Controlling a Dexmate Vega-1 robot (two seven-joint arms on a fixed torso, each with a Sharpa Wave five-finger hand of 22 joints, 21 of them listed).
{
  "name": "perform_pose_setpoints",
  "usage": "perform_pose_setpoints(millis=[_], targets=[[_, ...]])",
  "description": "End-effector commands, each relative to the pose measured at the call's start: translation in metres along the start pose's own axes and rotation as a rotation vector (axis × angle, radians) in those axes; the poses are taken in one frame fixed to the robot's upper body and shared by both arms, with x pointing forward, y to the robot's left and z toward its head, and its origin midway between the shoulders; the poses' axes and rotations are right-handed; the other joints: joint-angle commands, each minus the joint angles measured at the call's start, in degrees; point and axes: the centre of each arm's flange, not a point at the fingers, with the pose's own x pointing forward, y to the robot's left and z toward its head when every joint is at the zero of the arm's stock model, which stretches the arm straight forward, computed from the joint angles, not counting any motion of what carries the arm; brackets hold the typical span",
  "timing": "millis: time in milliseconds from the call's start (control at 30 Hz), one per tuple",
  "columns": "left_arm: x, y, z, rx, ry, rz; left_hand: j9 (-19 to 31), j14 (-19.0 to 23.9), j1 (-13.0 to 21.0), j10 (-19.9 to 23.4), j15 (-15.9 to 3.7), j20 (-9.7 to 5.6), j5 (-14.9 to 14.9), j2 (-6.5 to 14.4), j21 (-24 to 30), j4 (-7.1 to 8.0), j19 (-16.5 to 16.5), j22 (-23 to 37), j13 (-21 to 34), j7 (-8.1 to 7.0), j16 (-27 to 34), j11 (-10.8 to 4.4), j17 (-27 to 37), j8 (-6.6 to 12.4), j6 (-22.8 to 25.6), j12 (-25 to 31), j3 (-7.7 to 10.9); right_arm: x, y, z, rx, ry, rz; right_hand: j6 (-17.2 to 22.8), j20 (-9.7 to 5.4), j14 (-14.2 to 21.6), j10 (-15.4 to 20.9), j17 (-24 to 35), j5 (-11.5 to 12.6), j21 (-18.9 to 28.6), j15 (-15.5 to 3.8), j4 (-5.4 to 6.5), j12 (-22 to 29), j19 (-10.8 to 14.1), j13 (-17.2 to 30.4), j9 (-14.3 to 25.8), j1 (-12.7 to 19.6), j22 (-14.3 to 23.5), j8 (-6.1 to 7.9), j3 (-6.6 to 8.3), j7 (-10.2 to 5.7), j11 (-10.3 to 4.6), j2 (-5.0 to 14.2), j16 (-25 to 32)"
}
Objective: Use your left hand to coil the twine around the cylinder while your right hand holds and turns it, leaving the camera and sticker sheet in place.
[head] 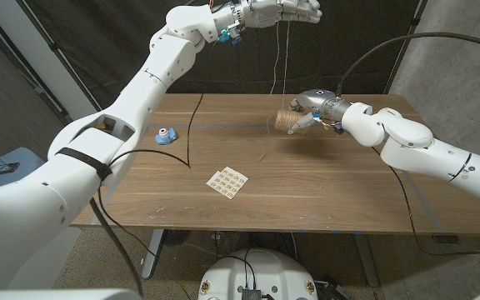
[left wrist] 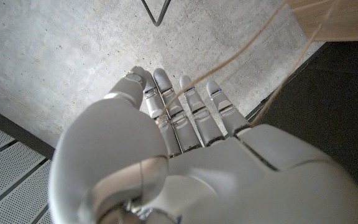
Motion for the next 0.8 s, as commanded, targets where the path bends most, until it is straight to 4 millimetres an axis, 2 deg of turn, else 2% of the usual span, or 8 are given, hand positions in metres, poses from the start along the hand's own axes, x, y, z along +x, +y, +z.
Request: perform_pose_setpoints(millis=[33, 300, 800], targets=[[0.001, 0.012, -0.007, -0.002, 0.019, 0.023, 0.15, 0.05, -0.25, -0.01, -0.02, -0.05, 0.31, 0.15, 0.25, 0.05, -0.09, 0.21, 0.07, -0.14, -0.17, -0.12, 0.28, -0.16, -0.11, -0.30, -0.15, -0.008, -0.003, 0.011, 0.013, -0.053, -0.008, 4.59, -0.72, 0.78, 5.32, 0.28, 0.39, 0.04, -6.67, -0.05, 0.09, 0.50, 0.26, 0.36, 8.28, 0.18, 0.33, -0.15, -4.06, -4.78, 9.03, -0.22], [-0.003, 0.019, -0.011, 0.002, 0.035, 0.043, 0.15, -0.04, -0.26, -0.07, 0.08, -0.02, 0.33, 0.13, 0.23, 0.05, -0.14, 0.21, 0.10, -0.23, -0.23, -0.06, 0.26, -0.18, -0.11, -0.38, -0.17, -0.017, -0.006, 0.014, 0.017, -0.074, -0.013, 4.63, -0.71, 0.88, 5.29, 0.39, 0.39, 0.03, -6.69, -0.01, 0.02, 0.49, 0.27, 0.35, 8.23, 0.18, 0.33, -0.26, -4.02, -4.72, 9.11, -0.26], [-0.008, 0.029, -0.014, 0.031, 0.061, 0.084, 0.16, -0.13, -0.12, 0.11, 0.08, 0.02, 0.34, 0.13, 0.24, -0.01, -0.18, 0.21, 0.15, -0.22, -0.23, -0.13, 0.30, -0.28, -0.27, -0.44, -0.25, -0.050, -0.023, 0.014, 0.024, -0.087, -0.014, 4.67, -0.78, 0.81, 5.41, 0.41, 0.34, 0.02, -6.55, 0.27, 0.02, 0.45, 0.35, 0.31, 7.73, 0.18, 0.31, -0.45, -3.91, -4.68, 9.27, -0.52]])
